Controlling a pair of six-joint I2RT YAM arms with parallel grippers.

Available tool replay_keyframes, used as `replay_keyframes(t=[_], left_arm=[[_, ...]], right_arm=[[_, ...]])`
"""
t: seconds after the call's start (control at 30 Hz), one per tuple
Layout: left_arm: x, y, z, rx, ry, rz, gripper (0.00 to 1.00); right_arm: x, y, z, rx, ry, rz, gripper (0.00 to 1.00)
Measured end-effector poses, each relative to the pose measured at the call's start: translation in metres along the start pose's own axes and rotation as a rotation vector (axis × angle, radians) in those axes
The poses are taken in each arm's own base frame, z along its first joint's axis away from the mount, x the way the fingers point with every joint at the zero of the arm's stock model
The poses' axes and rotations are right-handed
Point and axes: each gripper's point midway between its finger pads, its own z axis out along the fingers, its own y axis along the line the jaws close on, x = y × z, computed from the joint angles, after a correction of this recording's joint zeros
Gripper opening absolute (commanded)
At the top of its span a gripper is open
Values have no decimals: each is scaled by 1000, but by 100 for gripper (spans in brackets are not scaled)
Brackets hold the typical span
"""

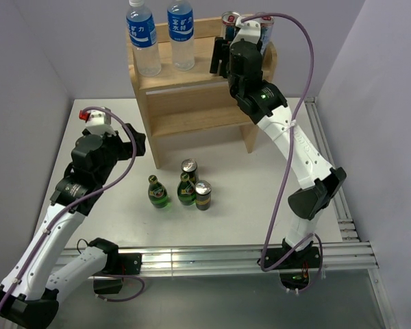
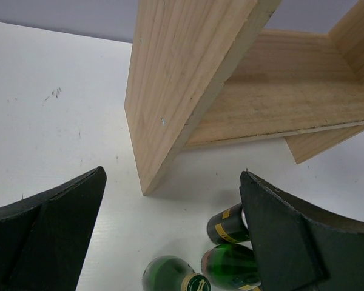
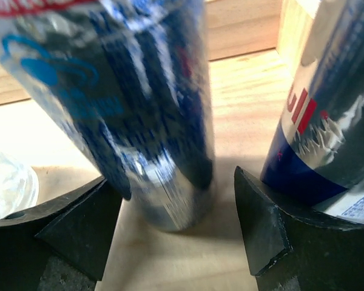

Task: Place and organize the beverage onto the shelf

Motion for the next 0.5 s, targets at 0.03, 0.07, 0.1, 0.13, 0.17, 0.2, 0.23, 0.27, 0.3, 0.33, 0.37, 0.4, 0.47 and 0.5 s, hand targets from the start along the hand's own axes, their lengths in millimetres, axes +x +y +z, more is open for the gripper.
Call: replay_keyframes(t=[0.03,0.07,0.1,0.13,0.17,0.2,0.23,0.27,0.3,0.33,0.37,0.4,0.47,0.5], left_arm=[[1,0,1,-1,3,0,99],[1,0,2,-2,5,1,99],[2,0,3,-2,8,1,99],[3,0,5,-4,12,2,99],[4,0,6,-5,14,3,99],[4,0,7,-5,15,3,99],[5,0,8,-6,16,3,99],[5,0,9,-5,15,3,99],[5,-1,10,-5,16,3,99],[5,-1,10,-5,16,2,99],[5,-1,10,-5,16,2,99],[5,-1,11,-5,15,2,99],[4,-1,11,-4,11,1,99],[4,-1,11,-4,11,1,99]], right_arm=[[0,-1,-3,0,0,1,80],[-1,-3,-5,0,-1,2,80],[0,-4,-8,0,1,4,80],[0,-5,-11,-2,2,4,81],[1,-6,-14,-4,1,7,81],[1,-7,-16,-5,0,11,82],[1,-8,-19,-7,0,14,82],[1,-9,-21,-9,-1,19,82],[1,-9,-23,-11,-2,22,82],[1,-9,-24,-12,-4,26,83],[1,-9,-25,-14,-6,31,84],[1,-9,-26,-16,-8,34,85],[2,-9,-28,-22,-13,45,86],[2,-8,-29,-25,-15,49,86]])
